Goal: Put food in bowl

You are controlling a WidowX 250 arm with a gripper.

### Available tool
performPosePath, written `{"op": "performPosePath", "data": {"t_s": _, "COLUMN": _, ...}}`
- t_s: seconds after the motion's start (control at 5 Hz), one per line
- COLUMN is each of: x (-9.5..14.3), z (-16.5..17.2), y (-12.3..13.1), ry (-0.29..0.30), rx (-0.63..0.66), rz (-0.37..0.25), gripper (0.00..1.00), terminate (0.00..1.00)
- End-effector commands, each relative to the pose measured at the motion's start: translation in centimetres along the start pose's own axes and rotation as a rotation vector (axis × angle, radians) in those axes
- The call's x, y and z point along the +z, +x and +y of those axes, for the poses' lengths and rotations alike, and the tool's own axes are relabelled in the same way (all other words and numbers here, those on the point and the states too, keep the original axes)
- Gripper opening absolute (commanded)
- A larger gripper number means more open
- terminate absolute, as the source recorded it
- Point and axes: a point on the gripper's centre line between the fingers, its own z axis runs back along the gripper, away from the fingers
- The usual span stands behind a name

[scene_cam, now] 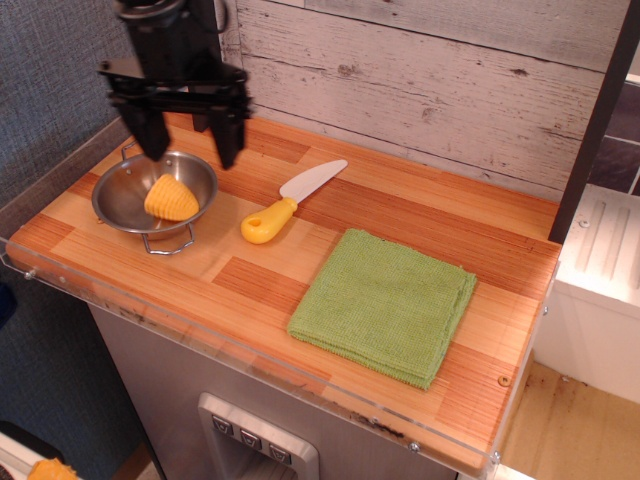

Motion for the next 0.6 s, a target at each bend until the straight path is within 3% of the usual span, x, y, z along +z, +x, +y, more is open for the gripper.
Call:
{"op": "performPosePath", "data": {"t_s": 0.0, "x": 2.21, "z": -2.8, "y": 0.34, "ry": 0.01, "rx": -0.179, "rz": -0.037, "gripper": 1.0, "terminate": 0.0}}
{"op": "performPosePath", "data": {"t_s": 0.2, "x": 2.21, "z": -2.8, "y": 0.34, "ry": 0.01, "rx": -0.179, "rz": -0.037, "gripper": 1.0, "terminate": 0.0}}
{"op": "performPosePath", "data": {"t_s": 0.4, "x": 2.21, "z": -2.8, "y": 0.34, "ry": 0.01, "rx": -0.179, "rz": -0.037, "gripper": 1.0, "terminate": 1.0}}
